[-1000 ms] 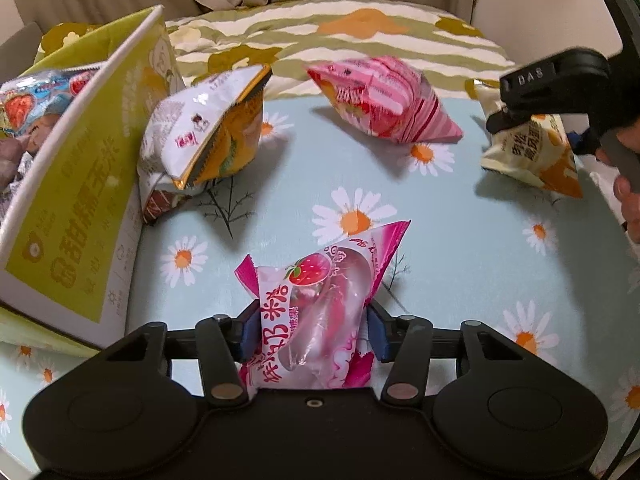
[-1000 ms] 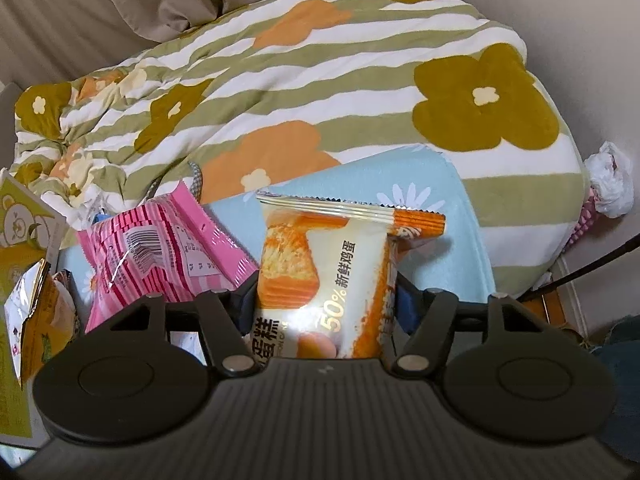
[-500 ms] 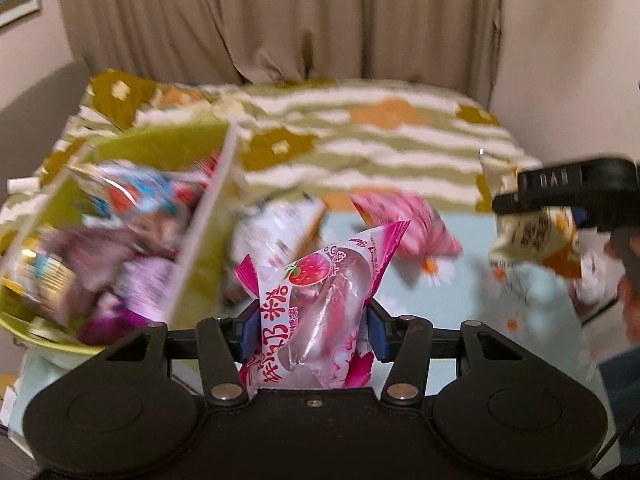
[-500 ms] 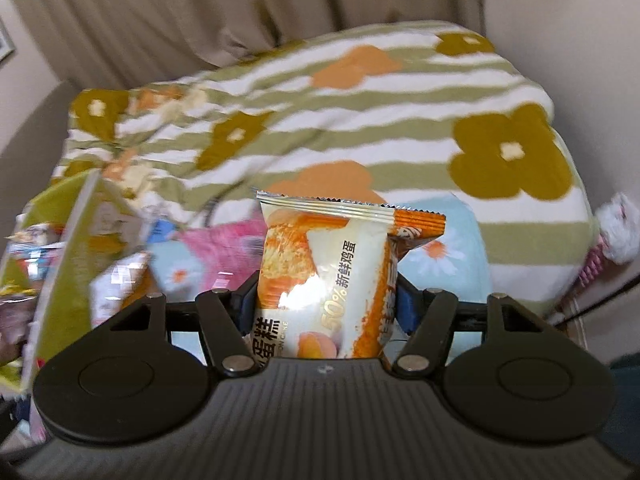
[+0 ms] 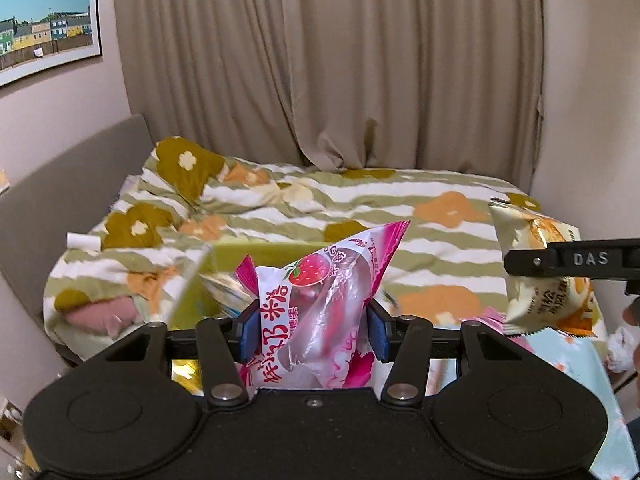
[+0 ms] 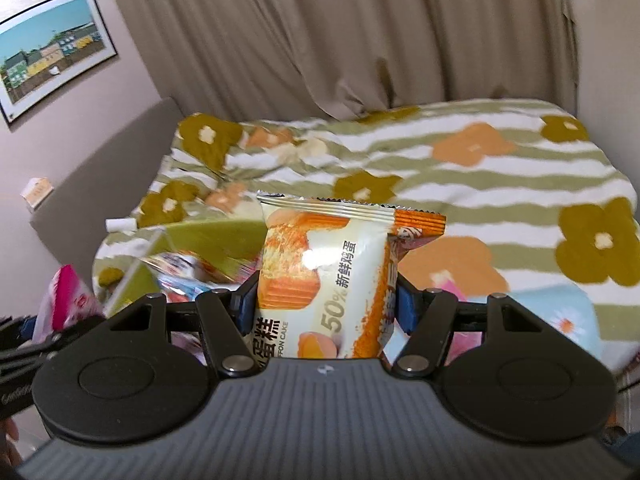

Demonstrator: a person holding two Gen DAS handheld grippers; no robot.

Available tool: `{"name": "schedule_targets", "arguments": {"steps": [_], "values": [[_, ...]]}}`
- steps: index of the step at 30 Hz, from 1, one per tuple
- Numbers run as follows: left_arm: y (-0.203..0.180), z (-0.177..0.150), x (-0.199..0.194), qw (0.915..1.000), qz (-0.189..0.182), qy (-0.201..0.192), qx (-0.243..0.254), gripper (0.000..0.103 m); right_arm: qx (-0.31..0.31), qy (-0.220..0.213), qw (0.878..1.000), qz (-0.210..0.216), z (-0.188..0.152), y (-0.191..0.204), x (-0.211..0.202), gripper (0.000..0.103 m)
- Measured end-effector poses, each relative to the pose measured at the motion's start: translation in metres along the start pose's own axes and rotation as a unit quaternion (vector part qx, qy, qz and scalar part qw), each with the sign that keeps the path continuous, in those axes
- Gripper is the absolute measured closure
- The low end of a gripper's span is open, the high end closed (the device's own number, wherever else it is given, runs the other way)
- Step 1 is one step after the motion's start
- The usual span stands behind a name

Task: Organize snacks
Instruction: 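Carry both items over the box and release them inside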

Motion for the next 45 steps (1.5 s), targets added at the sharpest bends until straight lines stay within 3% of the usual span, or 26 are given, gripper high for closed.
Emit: {"name": "schedule_targets", "arguments": {"steps": [9, 17, 20, 21, 22, 29, 41, 44, 45], "values": [[0.066, 0.003, 0.060, 0.9991, -0.029, 0.013, 0.028, 0.046, 0.017, -0.001, 1.000, -0.012, -0.006, 0.075, 0.046, 0.024], [0.084, -0.021, 0.118, 0.9939, -0.085, 0.053, 0.047, 0.045, 0.044, 0.002, 0.997, -0.060, -0.020, 0.098, 0.082, 0.024], [0.087, -0.026, 0.127, 0.9920, -0.102, 0.057, 0.049, 0.028, 0.051, 0.003, 0.996, -0.075, -0.026, 0.103, 0.087, 0.024], [0.088, -0.027, 0.128, 0.9914, -0.106, 0.058, 0.052, 0.008, 0.053, 0.003, 0.996, -0.079, -0.028, 0.105, 0.087, 0.024], [0.089, -0.027, 0.128, 0.9912, -0.109, 0.056, 0.052, 0.000, 0.054, 0.004, 0.995, -0.083, -0.030, 0.106, 0.088, 0.024], [0.102, -0.030, 0.124, 0.9902, -0.125, 0.052, 0.031, 0.000, 0.047, 0.012, 0.994, -0.094, -0.033, 0.113, 0.098, 0.024], [0.120, -0.023, 0.124, 0.9930, -0.106, 0.049, 0.015, 0.000, 0.010, 0.032, 0.997, -0.066, -0.027, 0.140, 0.131, 0.024], [0.120, -0.024, 0.126, 0.9931, -0.103, 0.054, 0.013, 0.000, -0.002, 0.030, 0.997, -0.067, -0.022, 0.145, 0.143, 0.020], [0.120, -0.025, 0.127, 0.9932, -0.102, 0.056, 0.014, 0.000, -0.006, 0.031, 0.997, -0.064, -0.022, 0.146, 0.146, 0.009]]}}
Point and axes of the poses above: each gripper's, at about its wrist camera, not at the fingertips, and x roughly the way its jaws point, y to its left, z to its top, the point moved 9 cm from there along x, roughly the way its jaws point, and after that the axes turned 11 degrees about x, right-handed, at the moved point
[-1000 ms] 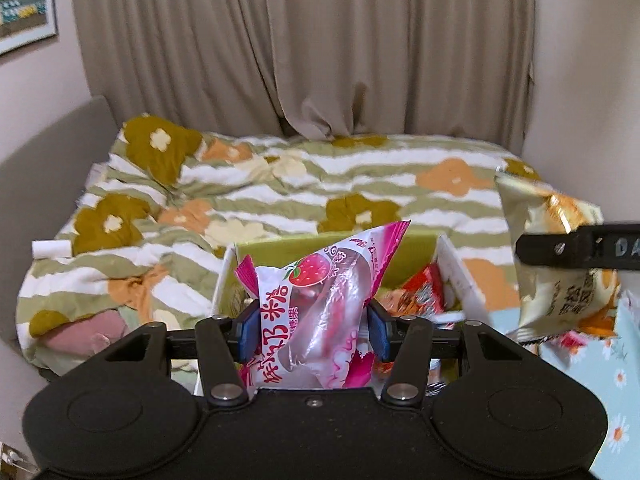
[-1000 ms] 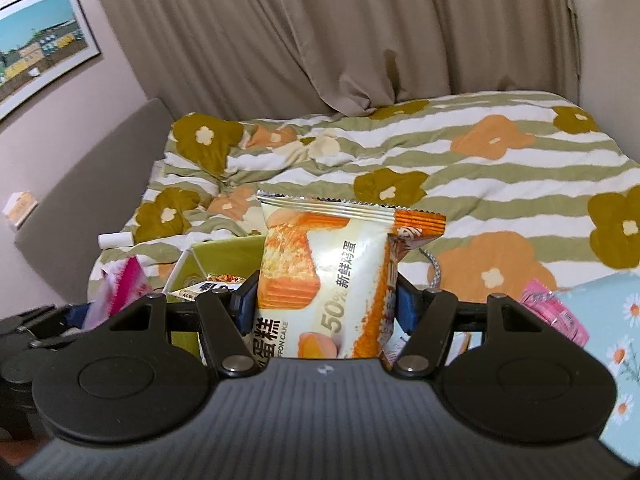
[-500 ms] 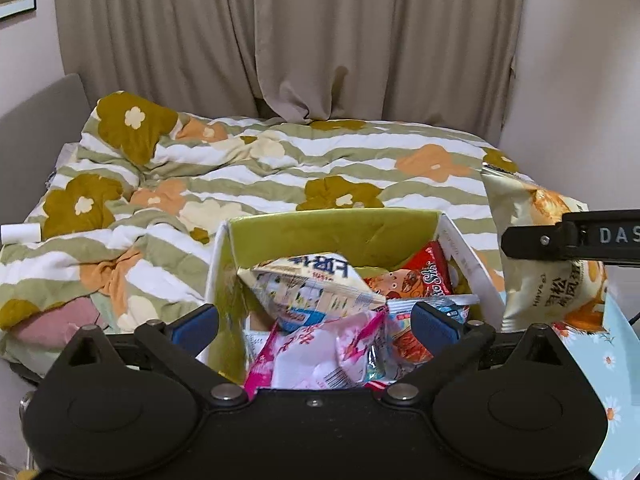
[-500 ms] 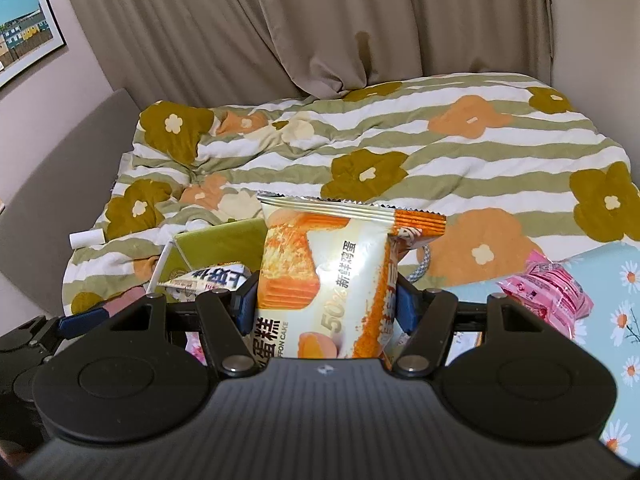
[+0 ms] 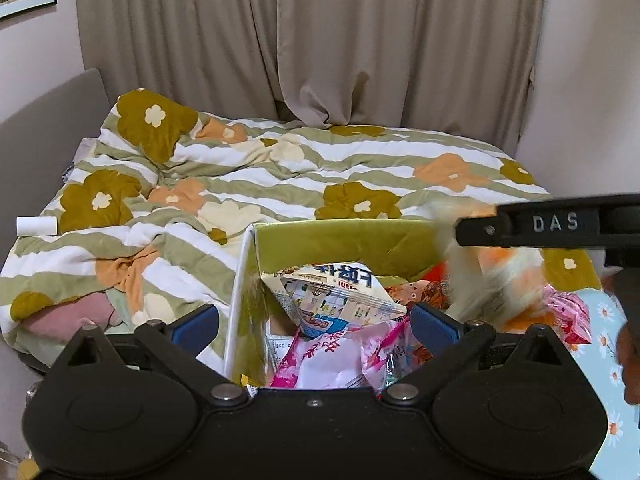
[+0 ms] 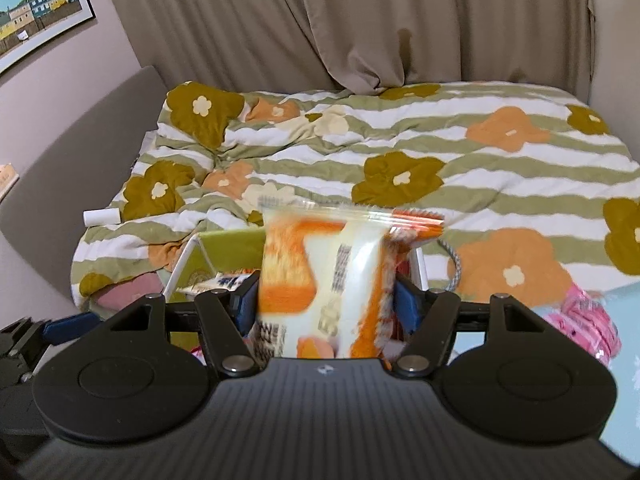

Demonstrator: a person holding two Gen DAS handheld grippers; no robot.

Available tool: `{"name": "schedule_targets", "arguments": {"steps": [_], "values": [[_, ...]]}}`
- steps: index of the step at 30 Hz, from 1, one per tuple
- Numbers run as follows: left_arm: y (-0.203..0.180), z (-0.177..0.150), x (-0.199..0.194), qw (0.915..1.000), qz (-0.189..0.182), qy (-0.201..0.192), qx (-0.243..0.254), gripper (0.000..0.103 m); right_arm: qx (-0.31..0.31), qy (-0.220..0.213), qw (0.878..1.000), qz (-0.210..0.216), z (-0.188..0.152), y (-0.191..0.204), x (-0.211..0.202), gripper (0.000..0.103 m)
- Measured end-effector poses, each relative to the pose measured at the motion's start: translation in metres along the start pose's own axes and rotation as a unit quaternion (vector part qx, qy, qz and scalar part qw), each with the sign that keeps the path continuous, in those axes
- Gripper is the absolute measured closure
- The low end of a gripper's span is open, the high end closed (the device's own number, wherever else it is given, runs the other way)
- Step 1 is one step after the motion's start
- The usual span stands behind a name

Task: Organize snacks
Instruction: 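Carry both items over the box and release them inside, then withdraw both open grippers from the box toward the last bags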

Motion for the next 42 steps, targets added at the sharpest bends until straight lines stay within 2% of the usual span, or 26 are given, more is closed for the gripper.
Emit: {"name": "schedule_targets", "arguments": {"steps": [1, 12, 22, 33, 38, 42], "values": [[0.001, 0.000, 0.001, 1.0000, 0.001, 0.002, 0.000, 0.000, -0.001, 0.003, 1.000, 0.001, 0.000, 0.000, 0.002, 0.000], [-0.005, -0.009, 0.005, 0.9999, -0.003, 0.016, 0.001, 0.000, 0.001, 0.009, 1.000, 0.005, -0.007, -0.002, 0.003, 0.000], [-0.010, 0.001, -0.022, 0.9999, -0.012, -0.009, 0.000, 0.000, -0.009, -0.019, 1.000, -0.018, -0.008, -0.010, -0.038, 0.000], [-0.049, 0.014, -0.052, 0.9975, -0.046, -0.049, 0.019, 0.000, 0.020, -0.051, 0.997, -0.060, -0.008, -0.064, -0.106, 0.000], [-0.082, 0.021, -0.062, 0.9967, -0.043, -0.060, 0.034, 0.000, 0.024, -0.072, 0.995, -0.069, 0.002, -0.102, -0.131, 0.000], [-0.117, 0.023, -0.063, 0.9970, -0.033, -0.058, 0.038, 0.000, 0.024, -0.073, 0.995, -0.069, 0.010, -0.139, -0.140, 0.000]]}}
Point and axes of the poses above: each gripper's, at about its wrist camera, not at the fingertips, and x roughly the way its jaws point, y to its left, z to its top, the point moved 9 cm from there along x, roughly the way its jaws point, and after that the axes turned 11 degrees about x, right-handed, at the moved point
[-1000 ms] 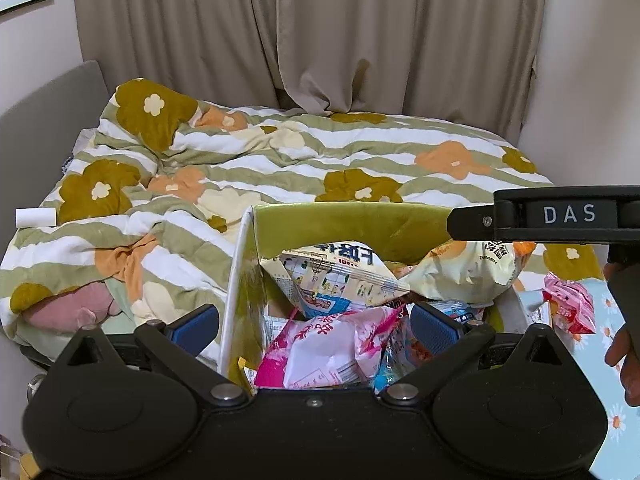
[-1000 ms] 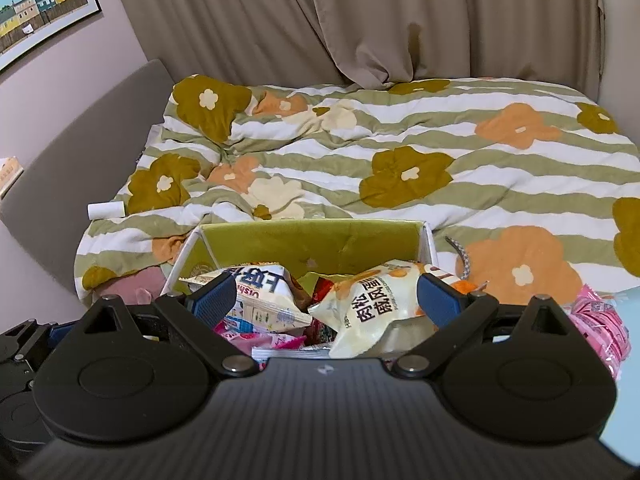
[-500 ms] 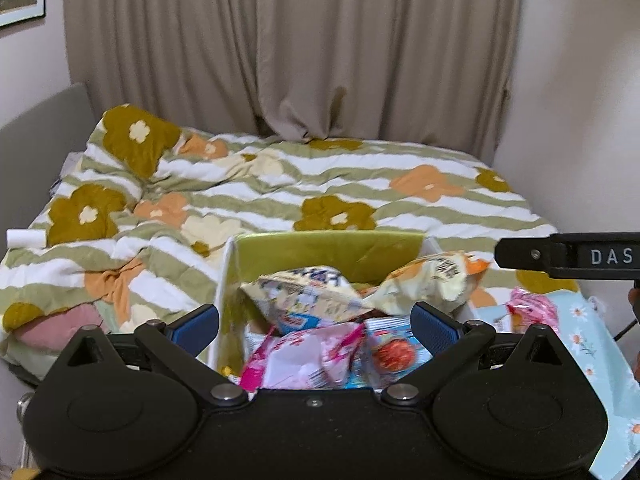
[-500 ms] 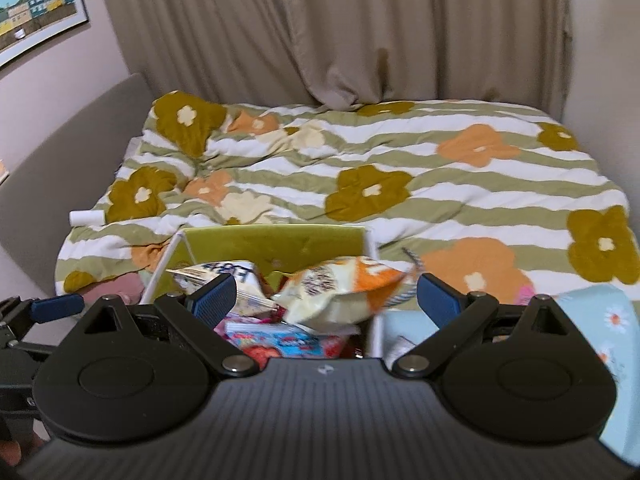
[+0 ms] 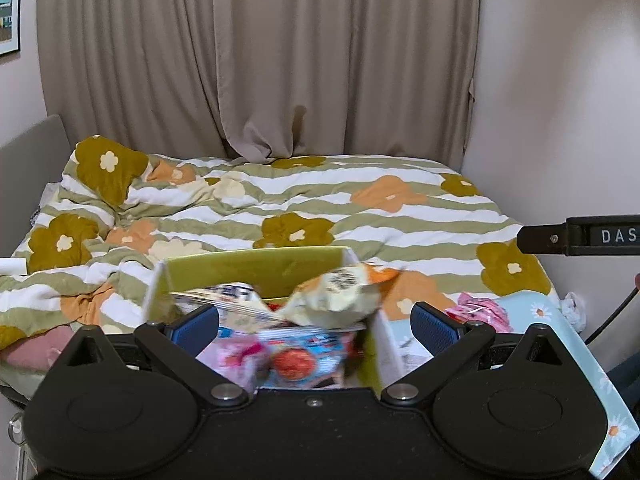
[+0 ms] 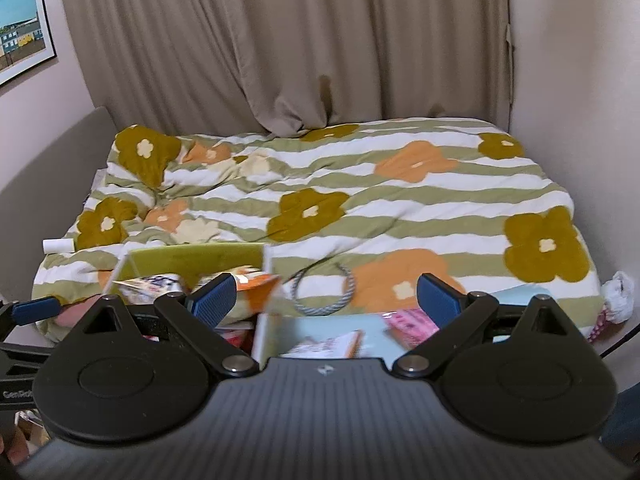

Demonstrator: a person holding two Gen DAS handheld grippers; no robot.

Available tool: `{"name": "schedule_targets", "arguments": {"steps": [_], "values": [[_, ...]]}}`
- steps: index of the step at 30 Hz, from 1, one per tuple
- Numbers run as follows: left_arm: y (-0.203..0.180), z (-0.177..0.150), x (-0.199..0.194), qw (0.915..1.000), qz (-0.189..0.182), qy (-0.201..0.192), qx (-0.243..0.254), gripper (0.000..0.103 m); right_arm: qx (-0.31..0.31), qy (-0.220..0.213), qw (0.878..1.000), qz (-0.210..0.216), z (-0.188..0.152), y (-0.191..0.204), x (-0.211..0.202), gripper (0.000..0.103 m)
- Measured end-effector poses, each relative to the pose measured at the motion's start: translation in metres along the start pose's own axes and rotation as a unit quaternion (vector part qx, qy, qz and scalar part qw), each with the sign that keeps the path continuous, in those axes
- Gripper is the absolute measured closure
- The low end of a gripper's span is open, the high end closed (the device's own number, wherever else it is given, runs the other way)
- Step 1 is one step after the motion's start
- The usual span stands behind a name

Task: Organize snacks
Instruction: 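Withdraw both open grippers from the box toward the last bags, then grasp the white-and-orange chip bag with the left gripper while the right gripper grasps the pink striped bag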

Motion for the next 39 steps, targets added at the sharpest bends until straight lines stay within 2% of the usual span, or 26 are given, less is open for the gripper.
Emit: {"name": "schedule_targets", "arguments": {"steps": [6, 12, 18, 25, 30, 35, 39], "values": [[-0.060, 0.005, 0.016, 0.9996, 0.021, 0.018, 0.004, 0.000, -0.011, 0.026, 1.000, 0.013, 0.013, -0.057, 0.010, 0.000], [-0.123, 0.004, 0.050, 0.9974, 0.049, 0.036, 0.038, 0.000, -0.032, 0.048, 0.998, 0.024, 0.022, -0.104, 0.032, 0.000], [-0.164, -0.011, 0.097, 0.9910, 0.081, 0.069, 0.082, 0.000, -0.051, 0.088, 0.994, 0.041, 0.014, -0.135, 0.070, 0.000], [-0.179, -0.030, 0.145, 0.9809, 0.118, 0.109, 0.109, 0.000, -0.057, 0.136, 0.987, 0.063, -0.002, -0.149, 0.114, 0.000], [-0.186, -0.042, 0.171, 0.9746, 0.130, 0.133, 0.125, 0.000, -0.057, 0.160, 0.983, 0.076, -0.015, -0.151, 0.138, 0.000], [-0.184, -0.057, 0.192, 0.9607, 0.167, 0.156, 0.158, 0.000, -0.066, 0.184, 0.977, 0.081, -0.030, -0.151, 0.159, 0.000], [-0.182, -0.065, 0.204, 0.9557, 0.173, 0.168, 0.168, 0.003, -0.084, 0.188, 0.975, 0.082, -0.039, -0.146, 0.170, 0.000]]}}
Point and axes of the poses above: each gripper's, at about its wrist camera, not at the fingertips, and x roughly the way its jaws point, y to its left, z to its top, the point moved 9 cm from there along x, roughly the way its jaws point, and after that the axes turned 11 degrees about x, right-handed, at the moved point
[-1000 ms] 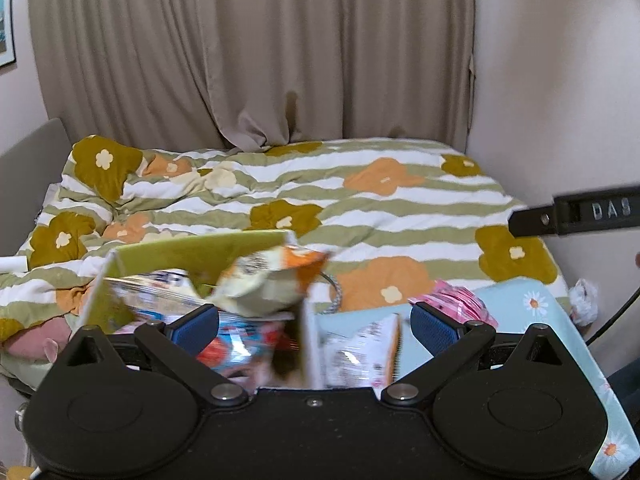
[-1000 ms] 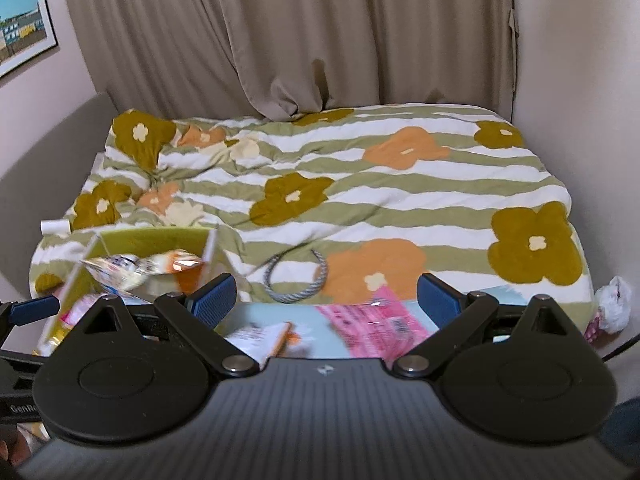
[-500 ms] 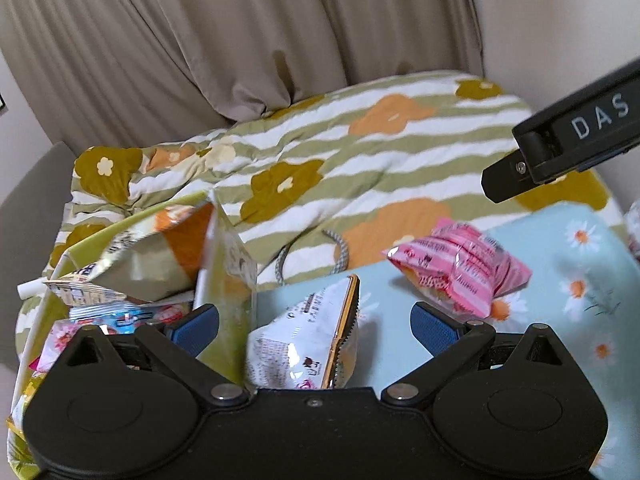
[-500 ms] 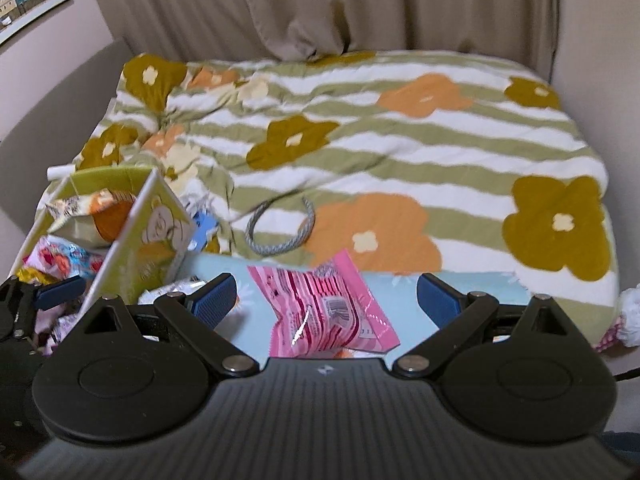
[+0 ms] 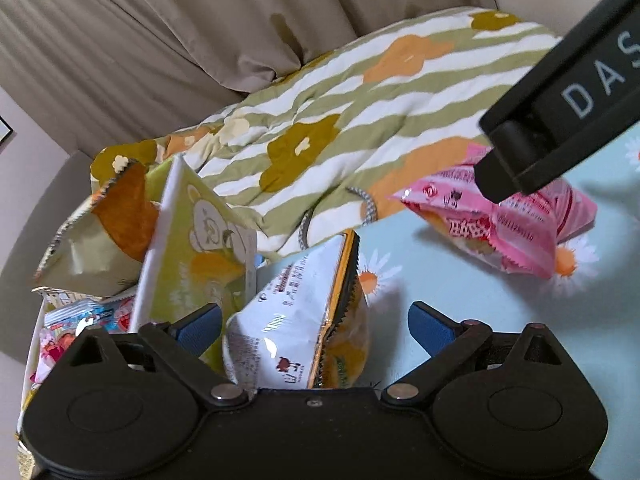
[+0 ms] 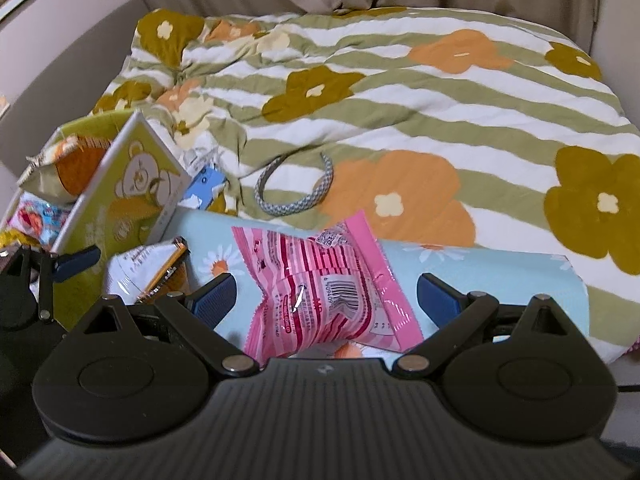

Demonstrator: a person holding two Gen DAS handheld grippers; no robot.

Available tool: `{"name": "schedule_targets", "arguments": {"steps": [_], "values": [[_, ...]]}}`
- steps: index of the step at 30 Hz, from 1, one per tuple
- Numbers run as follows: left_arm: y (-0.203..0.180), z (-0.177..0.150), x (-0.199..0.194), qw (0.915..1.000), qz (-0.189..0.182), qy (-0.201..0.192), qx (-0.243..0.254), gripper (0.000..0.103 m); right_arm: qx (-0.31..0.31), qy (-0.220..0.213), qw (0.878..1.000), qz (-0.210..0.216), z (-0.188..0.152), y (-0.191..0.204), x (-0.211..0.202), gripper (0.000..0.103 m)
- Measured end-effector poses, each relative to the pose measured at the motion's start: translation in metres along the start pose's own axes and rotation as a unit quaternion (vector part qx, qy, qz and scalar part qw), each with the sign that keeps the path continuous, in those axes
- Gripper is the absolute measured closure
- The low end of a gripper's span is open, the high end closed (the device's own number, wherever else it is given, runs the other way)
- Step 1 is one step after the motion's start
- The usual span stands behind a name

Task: Organize snacks
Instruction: 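Grasp the white-and-orange chip bag with the left gripper while the right gripper grasps the pink striped bag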

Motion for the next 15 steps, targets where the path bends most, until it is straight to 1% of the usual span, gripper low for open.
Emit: {"name": "schedule_targets", "arguments": {"steps": [1, 8, 10, 14, 15], "values": [[-0.001, 0.000, 0.003, 0.9999, 0.011, 0.002, 0.008, 0.004, -0.005, 0.000, 1.000, -0.002, 0.000, 0.001, 0.003, 0.000], [-0.006, -0.005, 0.019, 0.9975, 0.044, 0.018, 0.052, 0.004, -0.046, 0.001, 0.999, -0.018, 0.000, 0.009, 0.028, 0.000], [-0.003, -0.008, 0.024, 0.9976, 0.045, 0.023, 0.048, 0.012, -0.060, 0.004, 0.998, -0.025, -0.002, 0.012, 0.035, 0.000], [0.006, -0.008, 0.027, 0.9987, 0.034, 0.018, 0.034, 0.015, -0.076, 0.011, 0.997, -0.028, -0.004, 0.013, 0.046, 0.000], [0.005, -0.008, 0.027, 0.9987, 0.033, 0.016, 0.036, 0.022, -0.078, 0.013, 0.997, -0.028, -0.005, 0.013, 0.049, 0.000]]}}
Point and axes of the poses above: each gripper's, at about its wrist camera, not at the fingertips, and x roughly the way its jaws point, y to its left, z to its top, the point moved 9 cm from there along x, roughly the way its jaws point, and after that the axes turned 11 degrees about x, right-handed, at the moved point
